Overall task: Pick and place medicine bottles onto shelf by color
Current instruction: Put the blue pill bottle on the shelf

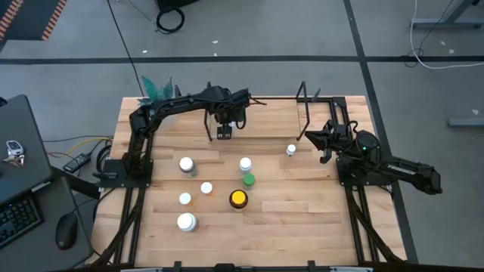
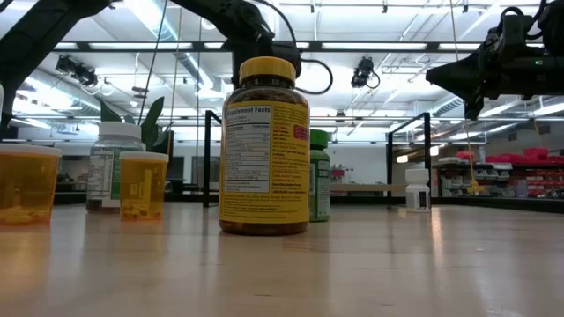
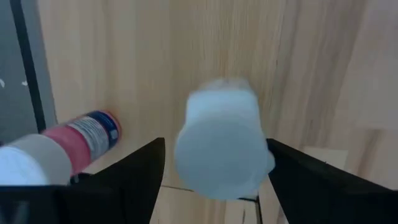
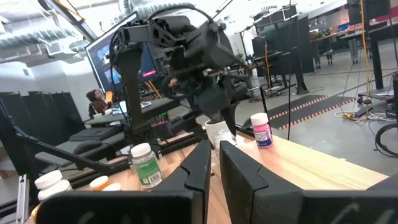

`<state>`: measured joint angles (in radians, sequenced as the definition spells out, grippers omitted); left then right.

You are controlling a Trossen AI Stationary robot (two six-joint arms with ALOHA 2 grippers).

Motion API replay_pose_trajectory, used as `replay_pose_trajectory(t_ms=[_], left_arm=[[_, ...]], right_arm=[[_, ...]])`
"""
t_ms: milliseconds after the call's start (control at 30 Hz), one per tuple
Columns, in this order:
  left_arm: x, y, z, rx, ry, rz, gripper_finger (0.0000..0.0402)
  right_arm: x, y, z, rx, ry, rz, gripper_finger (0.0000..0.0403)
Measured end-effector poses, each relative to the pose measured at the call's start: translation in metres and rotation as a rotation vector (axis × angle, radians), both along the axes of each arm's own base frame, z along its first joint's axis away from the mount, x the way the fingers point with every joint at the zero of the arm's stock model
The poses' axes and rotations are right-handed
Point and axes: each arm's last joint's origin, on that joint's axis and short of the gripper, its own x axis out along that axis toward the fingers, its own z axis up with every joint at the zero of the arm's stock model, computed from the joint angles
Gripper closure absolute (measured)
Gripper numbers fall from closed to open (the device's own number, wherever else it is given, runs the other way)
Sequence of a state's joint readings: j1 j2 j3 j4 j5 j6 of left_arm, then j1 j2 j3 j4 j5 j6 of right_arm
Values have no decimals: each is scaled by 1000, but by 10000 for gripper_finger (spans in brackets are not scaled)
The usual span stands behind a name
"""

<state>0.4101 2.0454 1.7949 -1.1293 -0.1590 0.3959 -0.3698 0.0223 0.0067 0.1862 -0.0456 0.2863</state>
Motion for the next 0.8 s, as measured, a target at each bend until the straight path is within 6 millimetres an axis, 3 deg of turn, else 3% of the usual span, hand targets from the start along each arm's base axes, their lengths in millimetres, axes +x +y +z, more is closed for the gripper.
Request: replay_pose_trajectory(t_ms=[800], left_arm=[[19, -8, 7, 53, -146, -36, 122]], right_arm=[[0, 0, 0, 0, 0, 0, 361]])
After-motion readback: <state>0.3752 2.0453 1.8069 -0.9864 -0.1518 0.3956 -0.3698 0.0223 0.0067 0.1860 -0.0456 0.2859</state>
